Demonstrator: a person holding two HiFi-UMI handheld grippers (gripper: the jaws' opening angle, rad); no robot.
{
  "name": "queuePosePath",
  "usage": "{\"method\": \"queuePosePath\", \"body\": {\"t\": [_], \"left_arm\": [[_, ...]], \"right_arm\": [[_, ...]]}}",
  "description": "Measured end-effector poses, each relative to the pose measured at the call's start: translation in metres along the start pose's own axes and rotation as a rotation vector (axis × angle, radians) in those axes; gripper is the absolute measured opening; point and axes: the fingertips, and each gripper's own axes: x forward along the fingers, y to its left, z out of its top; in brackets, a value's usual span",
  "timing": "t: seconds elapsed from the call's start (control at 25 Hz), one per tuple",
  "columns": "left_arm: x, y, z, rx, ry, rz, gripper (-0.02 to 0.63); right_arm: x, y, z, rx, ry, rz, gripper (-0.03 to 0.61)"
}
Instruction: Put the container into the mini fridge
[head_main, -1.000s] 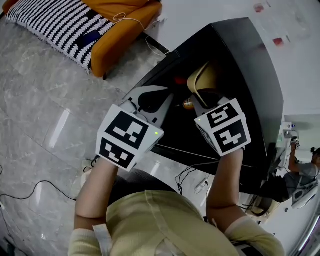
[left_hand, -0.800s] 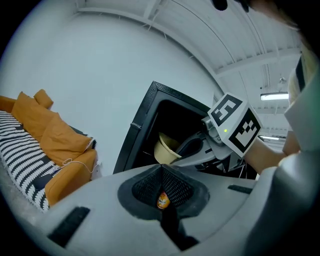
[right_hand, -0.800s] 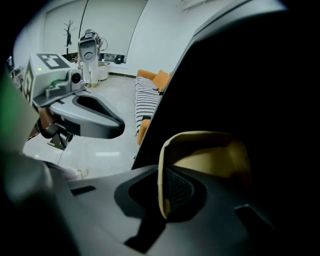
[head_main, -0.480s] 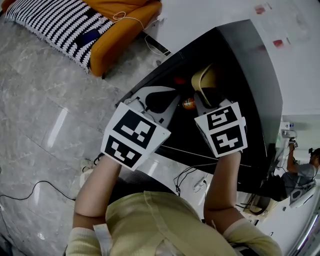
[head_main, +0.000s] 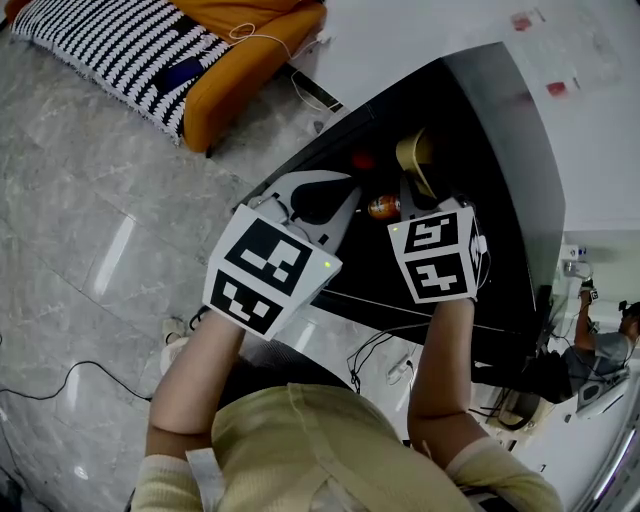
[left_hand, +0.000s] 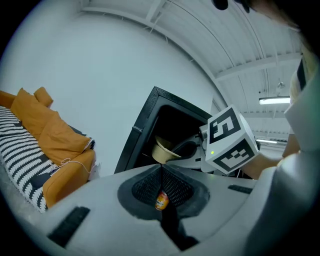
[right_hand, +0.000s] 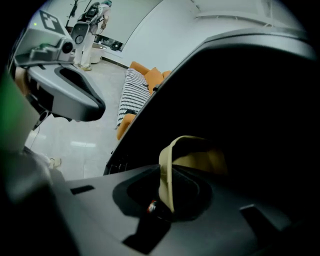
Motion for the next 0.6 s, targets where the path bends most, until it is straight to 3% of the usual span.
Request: {"method": "queuePosePath", "body": {"t": [0.4, 0.6], "left_arm": [[-0.004, 0.010, -0.001, -0.005, -0.001, 0.026, 0.023], [-0.003, 0.008, 0.002, 0.001, -0.012, 0.024, 0.023]], "right_arm": [[0.009, -0.016, 0.008, 0.000, -0.029, -0.076, 0.046], [0.012, -0.020, 0.014, 0.006, -0.054, -0.095, 0.106]]}}
